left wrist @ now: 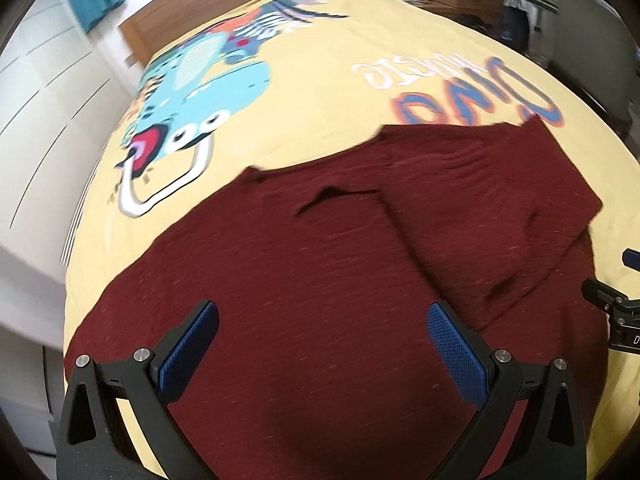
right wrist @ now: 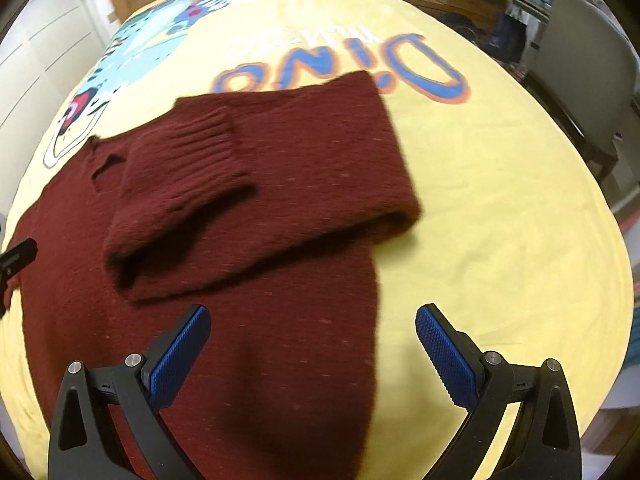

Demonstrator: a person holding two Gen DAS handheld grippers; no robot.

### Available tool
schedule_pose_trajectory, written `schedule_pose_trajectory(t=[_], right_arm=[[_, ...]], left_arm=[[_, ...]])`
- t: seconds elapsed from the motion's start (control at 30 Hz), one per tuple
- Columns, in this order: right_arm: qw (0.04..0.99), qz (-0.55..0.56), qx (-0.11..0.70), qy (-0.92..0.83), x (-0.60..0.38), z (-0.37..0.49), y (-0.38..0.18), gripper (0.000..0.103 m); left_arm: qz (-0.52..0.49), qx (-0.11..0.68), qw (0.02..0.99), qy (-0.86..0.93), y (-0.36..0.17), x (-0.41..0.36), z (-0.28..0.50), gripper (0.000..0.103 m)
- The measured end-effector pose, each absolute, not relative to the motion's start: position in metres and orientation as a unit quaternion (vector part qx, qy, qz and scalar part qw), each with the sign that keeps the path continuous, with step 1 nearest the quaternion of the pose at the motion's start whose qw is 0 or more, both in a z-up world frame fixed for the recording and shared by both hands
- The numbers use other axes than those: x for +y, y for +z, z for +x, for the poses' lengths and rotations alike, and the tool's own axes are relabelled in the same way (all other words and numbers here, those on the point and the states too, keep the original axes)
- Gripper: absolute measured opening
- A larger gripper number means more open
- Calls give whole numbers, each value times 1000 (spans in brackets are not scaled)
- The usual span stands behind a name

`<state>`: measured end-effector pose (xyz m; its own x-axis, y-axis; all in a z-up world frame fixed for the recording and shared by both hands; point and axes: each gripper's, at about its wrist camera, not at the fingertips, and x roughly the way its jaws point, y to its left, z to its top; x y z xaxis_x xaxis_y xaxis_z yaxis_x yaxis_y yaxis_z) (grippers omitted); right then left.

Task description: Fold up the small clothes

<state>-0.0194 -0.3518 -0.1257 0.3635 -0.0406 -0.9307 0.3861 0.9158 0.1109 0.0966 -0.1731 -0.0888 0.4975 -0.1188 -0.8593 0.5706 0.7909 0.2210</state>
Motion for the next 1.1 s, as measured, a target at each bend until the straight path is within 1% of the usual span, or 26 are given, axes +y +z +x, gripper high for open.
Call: schedule_pose_trajectory(t=[0.27, 0.47, 0.57, 0.63, 0.77, 0.8, 0.83, 0.87, 0.93, 0.97, 1.0, 1.03, 1.1], right_arm=[[807, 182, 545, -138, -377, -31, -137, 102], [802, 197, 546, -141, -390, -34, -148, 102], [798, 204, 549, -144, -396, -34, -154, 102], [796, 207, 550, -145, -400, -36, -157, 102], [794, 209, 553, -144, -403, -36, -161, 102], [793, 208, 554, -143, -403, -36, -162, 102], [793, 207, 555, -142, -402, -36, -162, 102], [793, 207, 555, -141, -402, -35, -163, 102], [793, 208, 555, -140, -401, -35, -163, 102], [793, 208, 555, -140, -400, -34, -164, 102], [793, 209, 555, -140, -400, -34, -163, 102], [793, 209, 555, -140, -400, -34, -163, 102], [793, 208, 556, -140, -399, -33, -163, 102]], left_arm=[[288, 453, 805, -253, -108, -232, 86, 102], [332, 458, 774, -285, -135, -273, 89, 101], [362, 455, 758, -296, -149, -291, 87, 96], [381, 452, 753, -291, -158, -299, 87, 88], [380, 469, 745, -283, -171, -300, 102, 83], [371, 476, 745, -284, -173, -297, 107, 76], [365, 481, 746, -282, -173, -294, 111, 66], [357, 487, 747, -278, -174, -289, 118, 61], [349, 494, 745, -279, -174, -284, 125, 36], [349, 494, 745, -282, -175, -282, 128, 31], [351, 490, 745, -285, -175, -278, 130, 21], [349, 489, 746, -287, -174, -275, 132, 14], [333, 491, 750, -294, -171, -266, 137, 9]])
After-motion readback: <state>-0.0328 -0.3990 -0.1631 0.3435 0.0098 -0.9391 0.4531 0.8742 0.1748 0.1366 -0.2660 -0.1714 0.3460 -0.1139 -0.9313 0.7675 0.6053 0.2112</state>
